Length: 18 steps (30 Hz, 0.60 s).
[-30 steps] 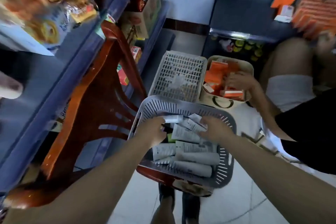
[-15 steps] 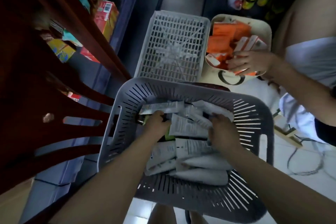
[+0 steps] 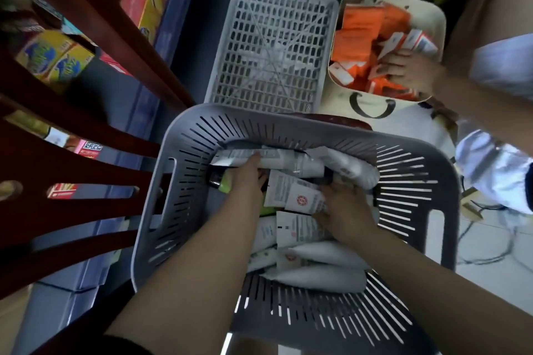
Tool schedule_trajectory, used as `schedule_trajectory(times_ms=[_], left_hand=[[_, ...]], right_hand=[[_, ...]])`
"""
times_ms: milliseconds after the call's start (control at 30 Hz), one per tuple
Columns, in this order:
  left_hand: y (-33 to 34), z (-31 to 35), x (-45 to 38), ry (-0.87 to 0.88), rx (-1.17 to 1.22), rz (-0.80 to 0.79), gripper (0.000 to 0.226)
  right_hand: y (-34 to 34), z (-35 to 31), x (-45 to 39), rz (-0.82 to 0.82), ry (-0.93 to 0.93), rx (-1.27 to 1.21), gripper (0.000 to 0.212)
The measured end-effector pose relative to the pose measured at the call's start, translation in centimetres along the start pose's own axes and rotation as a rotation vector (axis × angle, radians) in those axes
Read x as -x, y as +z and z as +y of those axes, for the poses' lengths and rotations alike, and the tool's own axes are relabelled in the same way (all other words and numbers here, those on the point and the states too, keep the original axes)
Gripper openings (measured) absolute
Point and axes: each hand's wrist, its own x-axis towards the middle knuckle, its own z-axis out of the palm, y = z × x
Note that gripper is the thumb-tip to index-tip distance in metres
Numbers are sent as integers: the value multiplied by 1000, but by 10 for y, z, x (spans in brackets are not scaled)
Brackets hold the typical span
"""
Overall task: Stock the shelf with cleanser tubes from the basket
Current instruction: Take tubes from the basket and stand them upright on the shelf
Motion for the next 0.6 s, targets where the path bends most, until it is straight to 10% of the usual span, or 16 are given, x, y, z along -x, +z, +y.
schedule_trajectory(times_ms=[600], left_hand=[[-38,30,123,532,-402,-113,48]], right_hand=[[-116,-37,67,107,40,-1098,8]])
